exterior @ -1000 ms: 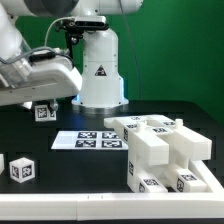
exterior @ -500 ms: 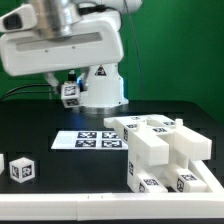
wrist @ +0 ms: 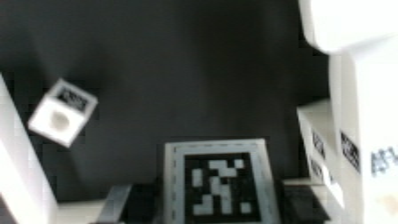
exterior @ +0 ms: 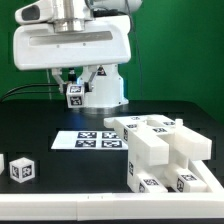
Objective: Assemble chair
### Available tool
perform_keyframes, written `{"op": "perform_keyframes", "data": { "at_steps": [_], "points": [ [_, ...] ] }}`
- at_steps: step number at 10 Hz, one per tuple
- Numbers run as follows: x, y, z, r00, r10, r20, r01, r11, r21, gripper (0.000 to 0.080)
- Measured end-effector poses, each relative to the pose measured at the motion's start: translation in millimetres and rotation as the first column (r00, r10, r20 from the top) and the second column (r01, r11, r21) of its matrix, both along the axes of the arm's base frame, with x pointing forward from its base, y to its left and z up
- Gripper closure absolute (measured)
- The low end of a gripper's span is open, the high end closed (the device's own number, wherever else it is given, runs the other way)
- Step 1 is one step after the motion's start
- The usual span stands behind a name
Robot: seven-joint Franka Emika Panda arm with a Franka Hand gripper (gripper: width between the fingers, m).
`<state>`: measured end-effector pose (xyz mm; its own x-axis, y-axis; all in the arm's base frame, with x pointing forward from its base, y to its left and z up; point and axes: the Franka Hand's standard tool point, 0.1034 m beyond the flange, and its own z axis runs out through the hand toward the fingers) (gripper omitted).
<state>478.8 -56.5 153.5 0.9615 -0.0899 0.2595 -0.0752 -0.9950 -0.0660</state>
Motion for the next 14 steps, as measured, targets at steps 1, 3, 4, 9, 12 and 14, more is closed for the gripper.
{"op": "perform_keyframes", "data": {
  "at_steps": [1,3,4,9,12,14],
  "points": [
    [9.9,21.9,12.5,0.996,0.002,0.089,-0.002,1.0,-0.009,0.0515],
    [29.0,59.1,34.5,0.974,0.061,0.22,-0.051,0.997,-0.052,0.0515],
    [27.3,57.2,32.3,0.976,0.057,0.208,-0.048,0.998,-0.047,0.0515],
    [39.2,91.3,14.0,0.968,0.035,0.247,-0.026,0.999,-0.039,0.0515],
    [40.7,105.1,-0.6,0.966,0.052,0.253,-0.041,0.998,-0.05,0.0515],
    [40.1,104.7,-2.4,0.967,0.052,0.25,-0.041,0.998,-0.051,0.0515]
  ]
}}
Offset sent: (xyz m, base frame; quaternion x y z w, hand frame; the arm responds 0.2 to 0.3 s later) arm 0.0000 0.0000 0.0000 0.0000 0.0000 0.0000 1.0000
